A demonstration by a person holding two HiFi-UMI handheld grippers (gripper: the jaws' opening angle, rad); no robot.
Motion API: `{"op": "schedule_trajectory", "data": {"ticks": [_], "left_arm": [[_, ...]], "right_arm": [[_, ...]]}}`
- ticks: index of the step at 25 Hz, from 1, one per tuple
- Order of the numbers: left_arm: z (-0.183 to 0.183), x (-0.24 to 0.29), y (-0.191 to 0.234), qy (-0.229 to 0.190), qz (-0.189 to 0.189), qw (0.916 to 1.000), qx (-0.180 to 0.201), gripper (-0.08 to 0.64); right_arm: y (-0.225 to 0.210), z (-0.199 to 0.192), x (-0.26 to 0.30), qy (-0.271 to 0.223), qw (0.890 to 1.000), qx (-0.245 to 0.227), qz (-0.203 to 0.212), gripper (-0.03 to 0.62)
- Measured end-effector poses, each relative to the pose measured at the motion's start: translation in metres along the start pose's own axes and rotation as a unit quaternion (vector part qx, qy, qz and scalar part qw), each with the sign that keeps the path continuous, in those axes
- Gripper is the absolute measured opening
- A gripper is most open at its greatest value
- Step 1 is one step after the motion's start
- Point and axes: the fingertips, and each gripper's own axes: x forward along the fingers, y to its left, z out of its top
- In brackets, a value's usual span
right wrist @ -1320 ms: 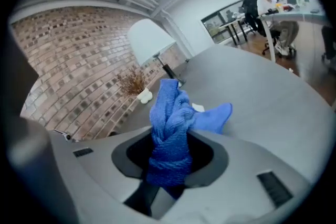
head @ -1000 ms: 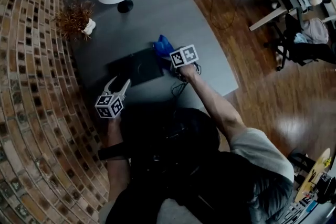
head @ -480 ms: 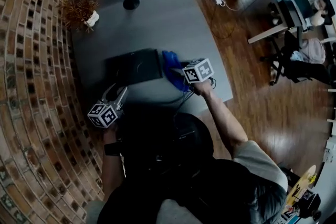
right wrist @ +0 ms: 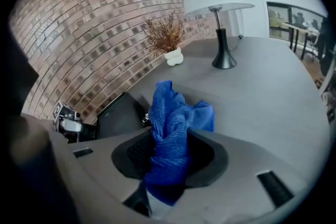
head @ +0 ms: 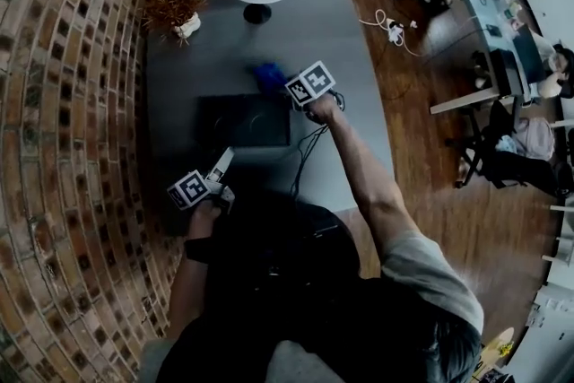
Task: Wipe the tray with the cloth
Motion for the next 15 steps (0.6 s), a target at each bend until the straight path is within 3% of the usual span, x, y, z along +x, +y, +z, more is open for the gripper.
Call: {"op": "schedule_trajectory", "data": {"ticks": [4,7,12,15], "left_arm": [[0.029,0.010,0.010,-0.009,0.017,0.9996,0.019,0.261],[0.058,0.029,0.017,0.000,0.023,0.9990,0.039,0.285],[0.089,0.080,0.015,0.042,0.017,0.9944,0.096,0.291],[0.090,0.086,0.005,0.061,0.014,0.9902,0.125,0.290]], "right_arm": [[0.014,-0.026,-0.010,0.007,0.998,0.044,0.044,0.135],[0.043,-0.059,-0.021,-0.026,0.992,0.105,0.062,0.135],[0.114,-0.099,-0.016,-0.101,0.969,0.211,0.084,0.135],[0.123,-0.109,-0.015,-0.127,0.958,0.242,0.080,0.137]]}}
